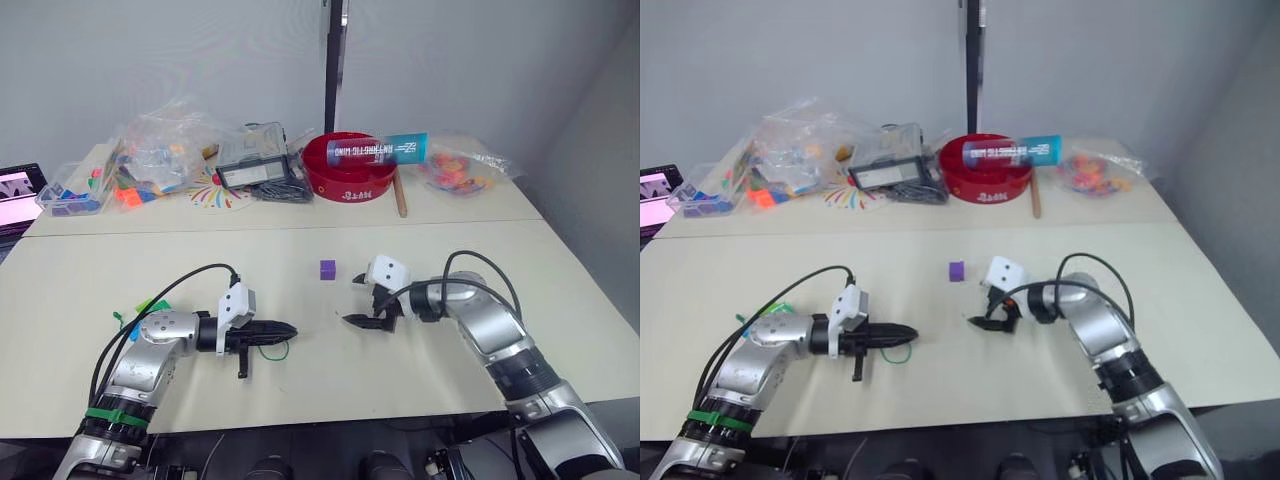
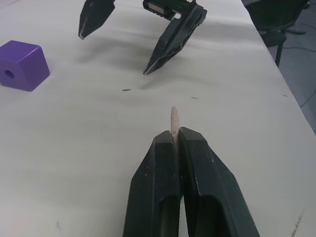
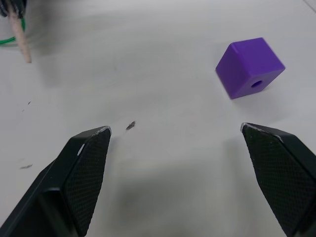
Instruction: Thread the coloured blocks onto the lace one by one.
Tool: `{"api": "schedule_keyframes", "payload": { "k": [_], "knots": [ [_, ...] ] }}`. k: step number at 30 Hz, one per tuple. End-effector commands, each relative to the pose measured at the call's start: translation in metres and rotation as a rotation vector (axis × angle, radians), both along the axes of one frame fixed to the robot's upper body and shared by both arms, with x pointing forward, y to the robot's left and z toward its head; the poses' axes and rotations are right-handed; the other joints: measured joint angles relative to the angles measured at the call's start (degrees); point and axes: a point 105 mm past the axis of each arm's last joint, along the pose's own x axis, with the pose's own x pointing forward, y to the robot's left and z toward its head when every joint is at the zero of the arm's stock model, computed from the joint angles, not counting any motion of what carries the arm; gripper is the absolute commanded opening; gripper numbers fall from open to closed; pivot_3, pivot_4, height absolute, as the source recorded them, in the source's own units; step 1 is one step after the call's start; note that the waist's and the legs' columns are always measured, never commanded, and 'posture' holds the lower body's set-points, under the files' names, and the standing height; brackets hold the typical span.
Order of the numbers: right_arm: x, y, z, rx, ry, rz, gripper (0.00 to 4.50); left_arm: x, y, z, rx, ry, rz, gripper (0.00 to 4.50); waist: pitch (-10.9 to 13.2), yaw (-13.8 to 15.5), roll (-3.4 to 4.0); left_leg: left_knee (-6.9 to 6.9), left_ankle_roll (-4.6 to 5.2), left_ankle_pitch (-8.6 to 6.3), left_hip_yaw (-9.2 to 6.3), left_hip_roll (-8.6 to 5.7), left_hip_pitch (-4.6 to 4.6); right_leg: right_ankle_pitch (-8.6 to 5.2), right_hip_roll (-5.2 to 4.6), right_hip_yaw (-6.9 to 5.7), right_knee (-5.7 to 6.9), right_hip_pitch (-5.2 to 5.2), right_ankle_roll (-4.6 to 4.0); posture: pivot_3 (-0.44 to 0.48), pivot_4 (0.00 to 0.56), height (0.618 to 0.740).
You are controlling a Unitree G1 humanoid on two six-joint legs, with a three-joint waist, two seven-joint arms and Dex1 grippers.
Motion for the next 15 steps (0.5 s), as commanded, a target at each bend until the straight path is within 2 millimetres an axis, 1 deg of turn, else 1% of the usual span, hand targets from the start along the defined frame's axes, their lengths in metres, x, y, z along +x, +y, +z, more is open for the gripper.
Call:
{"api": "schedule_keyframes", "payload": {
  "k": [1, 7, 15],
  "knots": [
    [0.003, 0.001, 0.005, 0.008, -0.030, -0.004, 4.46, 0.002, -0.003, 0.010, -0.001, -0.051, -0.017, 0.00, 0.0, 0.0, 0.00, 0.00, 0.00, 0.00, 0.00, 0.00, 0.00, 0.00, 0.00, 0.00, 0.00, 0.00, 0.00, 0.000, 0.150, 0.740],
    [0.005, -0.001, 0.001, 0.020, -0.013, -0.039, 4.46, 0.003, -0.006, 0.010, 0.014, -0.061, -0.028, 0.00, 0.0, 0.0, 0.00, -0.01, 0.00, 0.00, 0.00, -0.01, 0.00, 0.00, 0.01, 0.00, 0.00, 0.00, 0.00, 0.000, 0.150, 0.740],
    [0.014, -0.002, 0.003, 0.055, -0.008, -0.099, 4.46, 0.004, -0.009, 0.010, 0.035, -0.072, -0.049, 0.00, 0.0, -0.1, 0.00, -0.01, 0.00, 0.00, 0.00, -0.05, 0.00, 0.00, 0.00, 0.01, 0.01, -0.01, 0.00, 0.000, 0.150, 0.740]
  ]
}}
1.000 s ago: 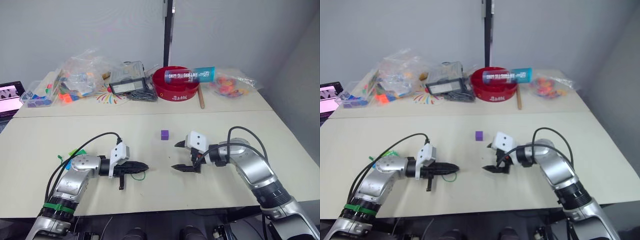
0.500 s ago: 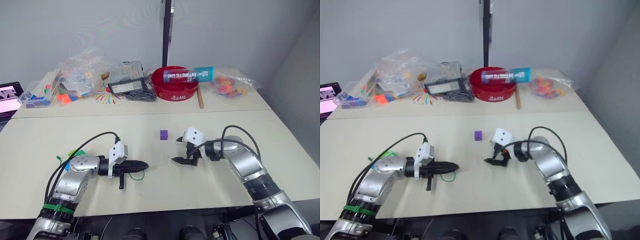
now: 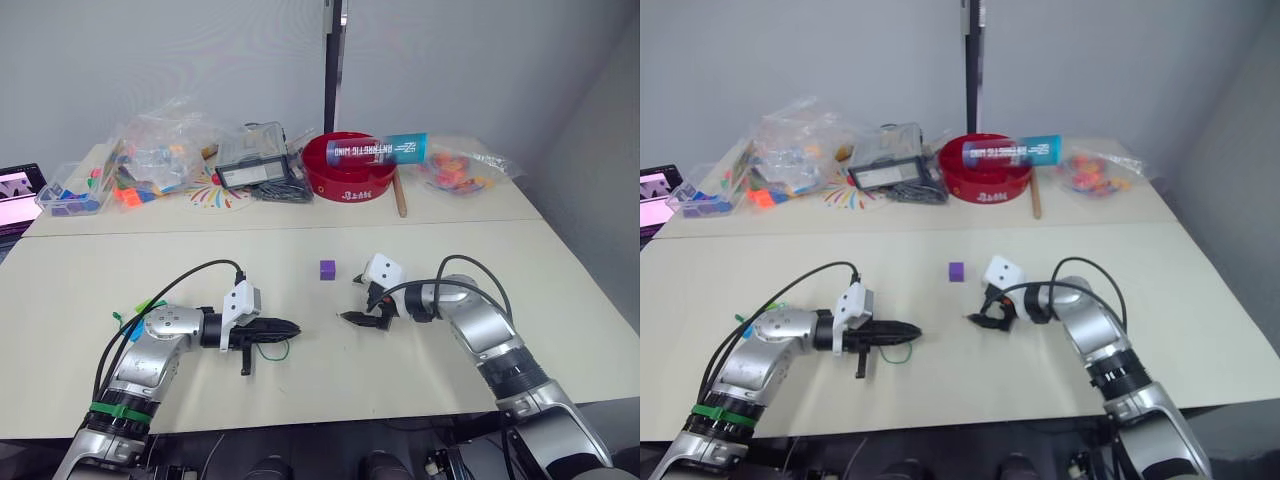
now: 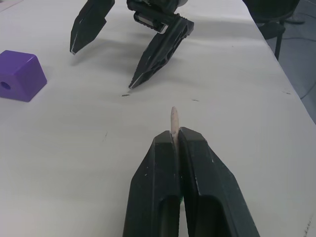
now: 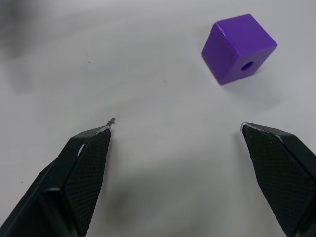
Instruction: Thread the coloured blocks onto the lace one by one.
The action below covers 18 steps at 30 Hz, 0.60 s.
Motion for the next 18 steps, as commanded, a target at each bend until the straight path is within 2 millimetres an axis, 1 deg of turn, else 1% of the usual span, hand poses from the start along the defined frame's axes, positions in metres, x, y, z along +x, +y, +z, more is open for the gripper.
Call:
{"api": "schedule_keyframes", "payload": {
  "k": [1, 8, 12, 15, 18],
  "knots": [
    [0.008, 0.001, 0.014, 0.031, -0.044, -0.022, 4.46, 0.001, -0.003, 0.008, 0.005, -0.042, -0.027, 0.00, 0.0, 0.0, 0.00, 0.00, 0.00, 0.00, 0.00, 0.00, 0.00, 0.00, 0.00, 0.00, 0.00, 0.00, 0.00, 0.000, 0.150, 0.740],
    [0.033, 0.018, 0.013, 0.064, -0.049, -0.098, 4.46, -0.002, -0.002, 0.004, 0.030, -0.036, -0.039, 0.00, 0.0, -0.5, 0.00, -0.05, -0.02, 0.01, 0.00, 0.03, 0.03, 0.00, 0.04, 0.01, 0.02, -0.03, -0.01, 0.000, 0.150, 0.740],
    [0.041, 0.028, 0.015, 0.102, -0.061, -0.105, 4.46, -0.002, -0.002, 0.003, 0.031, -0.038, -0.037, 0.00, 0.0, -0.8, 0.01, -0.06, -0.03, 0.02, -0.02, 0.03, 0.01, 0.01, 0.00, 0.01, 0.05, -0.04, -0.01, 0.000, 0.150, 0.740],
    [0.043, 0.035, 0.021, 0.139, -0.076, -0.064, 4.46, -0.003, -0.002, 0.003, 0.033, -0.040, -0.039, 0.00, 0.0, -1.0, 0.01, -0.06, -0.03, 0.02, -0.02, 0.02, 0.02, 0.01, -0.03, 0.00, 0.04, -0.03, -0.01, 0.000, 0.150, 0.740],
    [0.044, 0.040, 0.022, 0.120, -0.092, 0.014, 4.46, -0.003, -0.002, 0.003, 0.033, -0.042, -0.039, 0.00, 0.0, -1.3, 0.02, -0.08, -0.04, 0.02, -0.02, -0.01, 0.02, 0.01, -0.02, 0.00, 0.04, -0.04, -0.01, 0.000, 0.150, 0.740]
  ]
}}
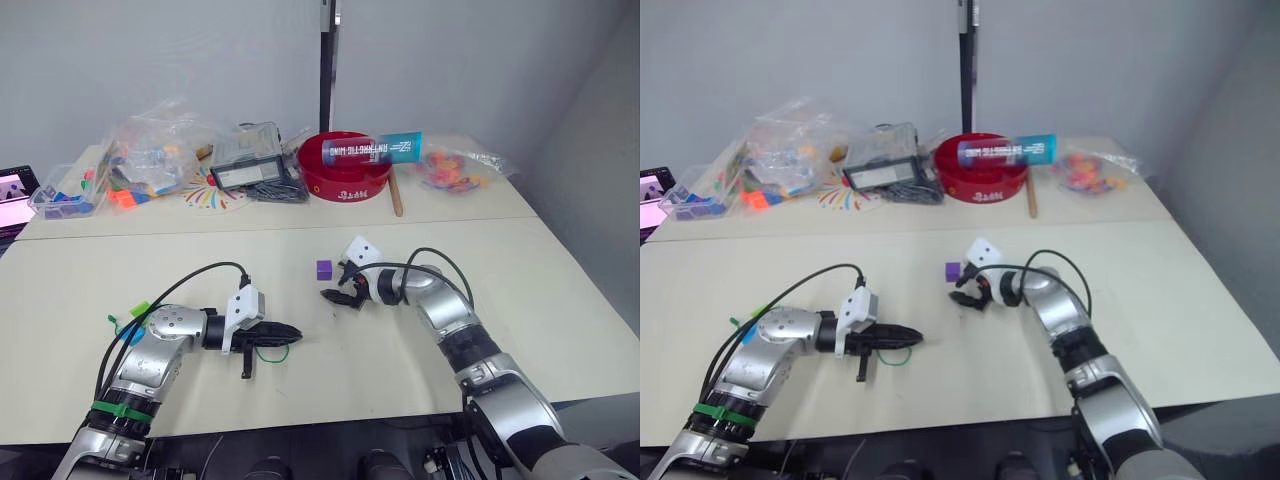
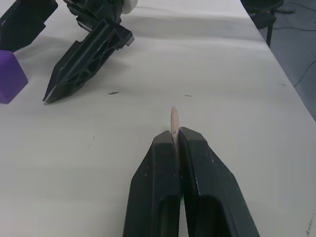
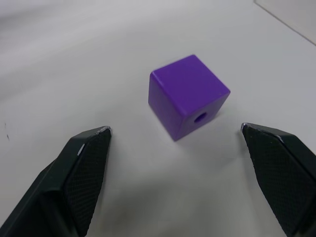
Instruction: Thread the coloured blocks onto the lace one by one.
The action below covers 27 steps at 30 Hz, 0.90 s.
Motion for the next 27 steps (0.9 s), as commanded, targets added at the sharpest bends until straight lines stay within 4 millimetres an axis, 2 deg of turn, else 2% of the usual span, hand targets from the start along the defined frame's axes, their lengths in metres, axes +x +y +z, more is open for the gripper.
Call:
{"api": "schedule_keyframes", "payload": {
  "k": [1, 10, 13, 14, 17, 19, 21, 25, 27],
  "knots": [
    [0.004, 0.006, 0.019, 0.018, -0.070, 0.082, 4.46, -0.001, -0.001, 0.007, 0.008, -0.045, -0.016, 0.00, 0.0, -0.3, 0.00, 0.00, 0.00, 0.00, 0.00, 0.00, 0.01, 0.00, 0.01, 0.00, 0.00, 0.00, 0.00, 0.000, 0.150, 0.740],
    [0.010, 0.022, 0.025, -0.016, -0.049, 0.224, 4.46, -0.003, 0.000, 0.006, 0.012, -0.043, -0.020, 0.00, 0.0, -0.9, 0.02, -0.13, -0.08, 0.04, 0.00, 0.09, 0.04, 0.00, 0.04, 0.01, 0.04, -0.03, -0.01, 0.000, 0.150, 0.740],
    [0.015, 0.024, 0.026, -0.024, -0.046, 0.216, 3.68, -0.005, 0.000, 0.005, 0.009, -0.040, -0.019, 0.00, 0.0, -1.1, 0.02, -0.18, -0.13, 0.07, -0.01, 0.09, 0.04, 0.01, 0.03, 0.01, 0.07, -0.02, -0.01, 0.000, 0.150, 0.740],
    [0.016, 0.023, 0.026, -0.035, -0.051, 0.215, 3.10, -0.006, -0.001, 0.005, 0.009, -0.039, -0.020, 0.00, 0.0, -1.1, 0.02, -0.22, -0.16, 0.09, -0.01, 0.08, 0.04, 0.01, 0.01, 0.01, 0.11, -0.02, -0.01, 0.000, 0.150, 0.740],
    [0.017, 0.022, 0.027, -0.038, -0.047, 0.214, 2.28, -0.007, -0.001, 0.004, 0.009, -0.036, -0.017, 0.00, 0.0, -1.2, 0.03, -0.27, -0.41, 0.23, -0.01, 0.06, 0.03, 0.01, -0.02, 0.01, 0.12, -0.02, -0.01, 0.000, 0.150, 0.740],
    [0.017, 0.021, 0.028, -0.039, -0.045, 0.219, 1.42, -0.007, -0.001, 0.004, 0.010, -0.035, -0.015, 0.00, 0.0, -1.5, 0.03, -0.30, -0.40, 0.23, -0.01, 0.07, 0.03, 0.01, -0.02, 0.01, 0.11, -0.02, -0.01, 0.000, 0.150, 0.740],
    [0.017, 0.020, 0.029, -0.034, -0.046, 0.225, 1.16, -0.007, -0.001, 0.004, 0.010, -0.034, -0.014, 0.00, 0.0, -1.6, 0.03, -0.34, -0.41, 0.23, -0.01, 0.08, 0.04, 0.01, -0.02, 0.01, 0.12, -0.03, -0.01, 0.000, 0.150, 0.740],
    [0.014, 0.019, 0.039, -0.005, -0.075, 0.262, 1.16, -0.007, -0.001, 0.004, 0.009, -0.032, -0.015, 0.00, 0.0, -1.8, 0.03, -0.38, -0.39, 0.22, -0.01, 0.08, 0.04, 0.01, -0.01, 0.01, 0.11, -0.04, -0.01, 0.000, 0.150, 0.740],
    [0.006, 0.016, 0.047, -0.006, -0.104, 0.322, 1.16, -0.007, -0.002, 0.004, 0.007, -0.032, -0.018, 0.00, 0.0, -1.8, 0.03, -0.40, -0.38, 0.22, -0.02, 0.08, 0.04, 0.01, -0.02, 0.01, 0.11, -0.05, -0.01, 0.000, 0.150, 0.740]
  ]
}}
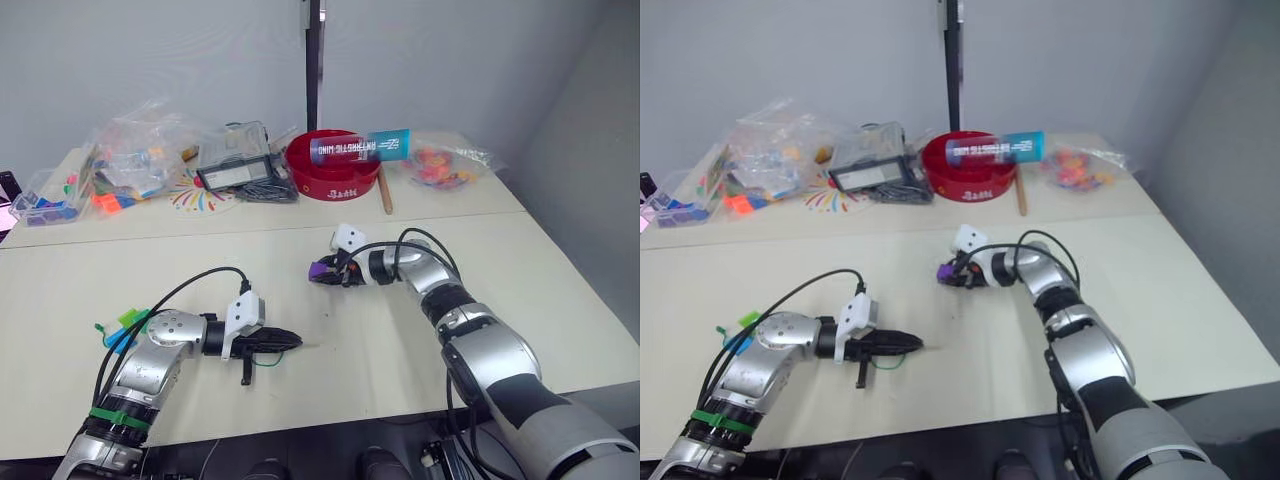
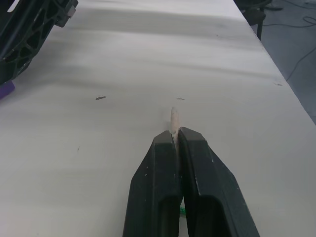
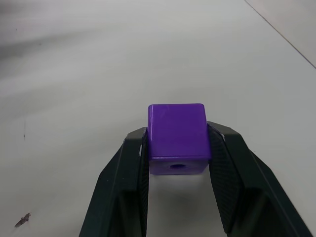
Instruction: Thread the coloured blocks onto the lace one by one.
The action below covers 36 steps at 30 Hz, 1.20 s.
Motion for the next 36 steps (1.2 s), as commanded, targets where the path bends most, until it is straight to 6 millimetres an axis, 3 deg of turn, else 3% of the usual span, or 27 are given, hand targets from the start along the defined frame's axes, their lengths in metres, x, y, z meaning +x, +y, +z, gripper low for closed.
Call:
{"api": "schedule_keyframes", "payload": {
  "k": [1, 5, 9, 14, 26, 36],
  "knots": [
    [-0.010, 0.000, 0.032, 0.047, -0.098, 0.102, 1.16, -0.001, -0.002, 0.007, 0.001, -0.031, -0.014, 0.00, 0.0, 0.1, 0.00, 0.00, 0.00, 0.00, -0.01, 0.00, -0.01, 0.00, 0.00, 0.00, 0.00, 0.00, 0.00, 0.000, 0.150, 0.740],
    [-0.058, -0.027, 0.043, 0.012, -0.090, 0.205, 1.16, 0.001, -0.003, 0.009, 0.000, -0.036, -0.015, 0.00, 0.0, 1.2, 0.01, 0.02, 0.07, -0.04, -0.12, -0.01, -0.13, 0.00, -0.07, -0.10, -0.04, 0.00, 0.01, 0.000, 0.150, 0.740],
    [-0.105, -0.042, 0.025, -0.056, -0.003, 0.238, 1.16, 0.001, -0.006, 0.012, 0.006, -0.049, -0.030, 0.00, 0.0, 1.8, 0.01, 0.02, 0.32, -0.19, -0.10, -0.09, -0.16, 0.00, -0.14, -0.11, -0.11, -0.02, 0.02, 0.000, 0.150, 0.740],
    [-0.135, -0.037, -0.011, -0.117, 0.063, 0.240, 1.16, 0.000, -0.015, 0.012, -0.006, -0.059, -0.042, 0.00, 0.0, 1.8, 0.00, 0.04, 0.29, -0.17, 0.01, -0.07, 0.02, 0.00, 0.01, -0.01, -0.21, 0.07, 0.02, 0.000, 0.150, 0.740],
    [-0.132, -0.040, -0.038, -0.168, 0.088, 0.160, 1.16, -0.003, -0.026, 0.001, 0.023, -0.072, -0.050, 0.00, 0.0, 2.2, 0.00, 0.05, 0.27, -0.15, 0.05, -0.09, 0.20, 0.00, 0.00, 0.06, -0.20, 0.16, 0.02, 0.000, 0.150, 0.740],
    [-0.129, -0.044, -0.038, -0.151, 0.076, 0.141, 1.16, 0.000, -0.029, -0.005, 0.034, -0.077, -0.034, 0.00, 0.0, 2.4, 0.00, 0.05, 0.25, -0.14, 0.06, -0.06, 0.31, 0.00, 0.06, 0.07, -0.19, 0.25, 0.01, 0.000, 0.150, 0.740]
  ]
}}
